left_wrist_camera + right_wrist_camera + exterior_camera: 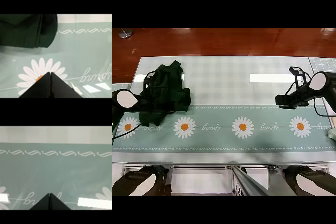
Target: Fold the shirts.
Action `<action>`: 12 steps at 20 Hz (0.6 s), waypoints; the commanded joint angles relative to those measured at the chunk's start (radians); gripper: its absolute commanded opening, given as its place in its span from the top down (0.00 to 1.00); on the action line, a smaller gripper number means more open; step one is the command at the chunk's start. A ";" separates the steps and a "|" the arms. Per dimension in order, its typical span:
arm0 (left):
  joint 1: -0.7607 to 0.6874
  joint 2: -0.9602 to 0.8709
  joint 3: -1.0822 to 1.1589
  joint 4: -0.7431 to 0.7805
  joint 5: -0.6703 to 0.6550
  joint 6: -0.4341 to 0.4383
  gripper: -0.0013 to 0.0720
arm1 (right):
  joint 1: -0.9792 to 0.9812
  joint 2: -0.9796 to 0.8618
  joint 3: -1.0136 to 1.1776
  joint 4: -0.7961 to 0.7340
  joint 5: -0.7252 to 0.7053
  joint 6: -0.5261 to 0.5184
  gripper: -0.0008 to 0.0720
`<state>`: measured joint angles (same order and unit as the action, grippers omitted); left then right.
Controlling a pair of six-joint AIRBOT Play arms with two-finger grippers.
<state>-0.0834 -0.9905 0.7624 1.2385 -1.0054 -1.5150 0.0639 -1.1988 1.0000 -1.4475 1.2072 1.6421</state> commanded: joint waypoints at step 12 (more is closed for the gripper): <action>0.000 -0.001 0.000 0.047 0.083 0.002 0.73 | 0.000 -0.002 -0.001 -0.003 -0.232 0.010 0.94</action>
<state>-0.0834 -0.9905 0.7624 1.2427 -0.9806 -1.5116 0.0639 -1.2003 0.9997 -1.4479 1.1183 1.6394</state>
